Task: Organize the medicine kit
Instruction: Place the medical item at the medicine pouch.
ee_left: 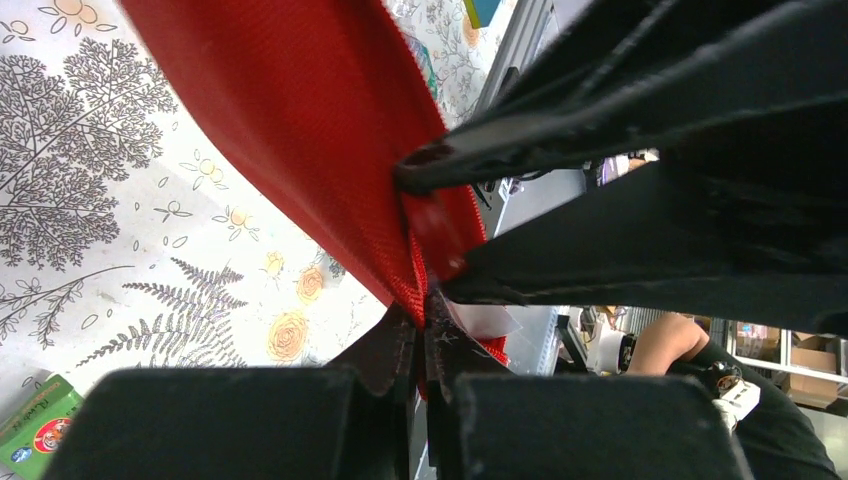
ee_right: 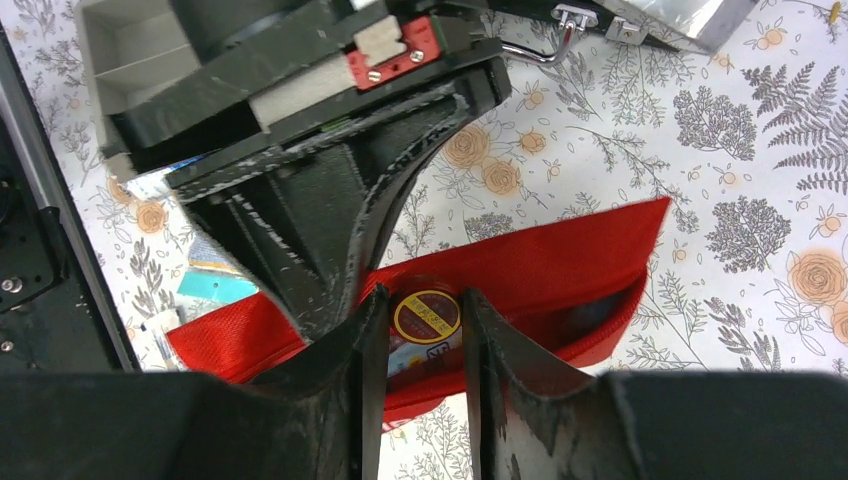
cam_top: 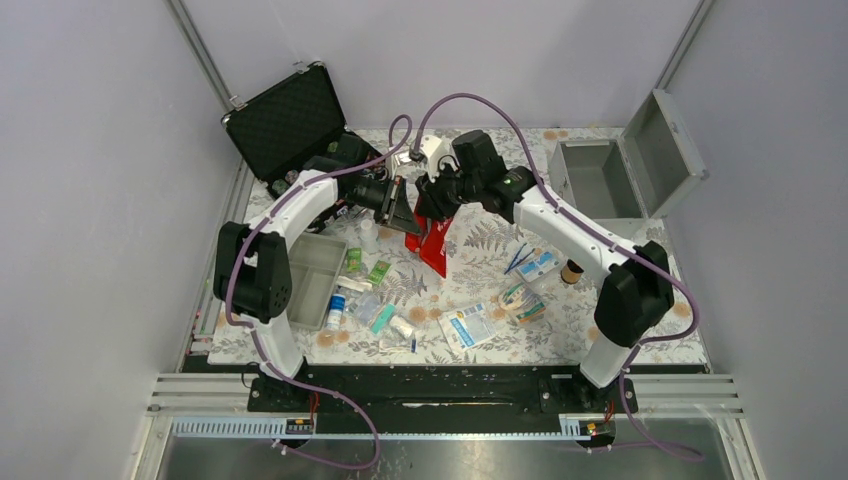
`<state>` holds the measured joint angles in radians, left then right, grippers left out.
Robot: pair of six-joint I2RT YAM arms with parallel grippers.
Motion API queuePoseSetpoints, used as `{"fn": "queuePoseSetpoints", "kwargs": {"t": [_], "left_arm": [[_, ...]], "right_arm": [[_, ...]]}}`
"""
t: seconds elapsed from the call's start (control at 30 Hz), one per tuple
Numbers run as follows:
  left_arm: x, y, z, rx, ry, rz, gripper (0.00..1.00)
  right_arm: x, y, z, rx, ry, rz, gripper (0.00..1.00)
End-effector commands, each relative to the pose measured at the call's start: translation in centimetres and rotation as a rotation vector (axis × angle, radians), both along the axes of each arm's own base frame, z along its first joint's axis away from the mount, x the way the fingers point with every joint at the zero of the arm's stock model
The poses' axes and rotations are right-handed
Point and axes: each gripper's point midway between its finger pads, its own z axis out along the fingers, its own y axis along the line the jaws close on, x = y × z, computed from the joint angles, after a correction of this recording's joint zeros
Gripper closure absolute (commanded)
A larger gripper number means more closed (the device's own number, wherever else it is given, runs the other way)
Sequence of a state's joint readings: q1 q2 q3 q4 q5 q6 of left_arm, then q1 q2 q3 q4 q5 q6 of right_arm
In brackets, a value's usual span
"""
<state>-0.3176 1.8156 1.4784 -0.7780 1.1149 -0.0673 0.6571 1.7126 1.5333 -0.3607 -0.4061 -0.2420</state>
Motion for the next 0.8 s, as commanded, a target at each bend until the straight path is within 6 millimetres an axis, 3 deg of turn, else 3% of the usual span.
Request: {"fn": "queuePoseSetpoints", "kwargs": {"t": [0.0,0.27,0.4,0.47,0.67,0.77], "left_arm": [[-1.4,0.0,2.4,-0.065,-0.071,-0.049,1.00],[-1.3,0.0,2.2,-0.057,-0.069,-0.045,1.00],[-1.2,0.1,2.1,-0.046,-0.085,-0.042,1.00],[-1.1,0.2,1.9,-0.034,-0.089,-0.036,1.00],[-0.3,0.4,0.6,0.015,-0.119,-0.024,1.00],[0.2,0.3,0.0,0.028,-0.105,-0.018,1.00]], "right_arm": [[1.0,-0.2,-0.9,-0.003,-0.021,-0.005,0.82],[1.3,-1.8,-2.6,-0.051,-0.018,-0.036,0.80],[1.4,-2.4,-3.3,-0.078,-0.016,-0.054,0.68],[1.3,-2.7,-3.1,-0.084,-0.011,-0.070,0.58],[-0.2,-2.9,0.4,0.012,0.009,-0.084,0.45],[-1.2,-3.1,2.4,0.045,0.023,-0.076,0.42]]}}
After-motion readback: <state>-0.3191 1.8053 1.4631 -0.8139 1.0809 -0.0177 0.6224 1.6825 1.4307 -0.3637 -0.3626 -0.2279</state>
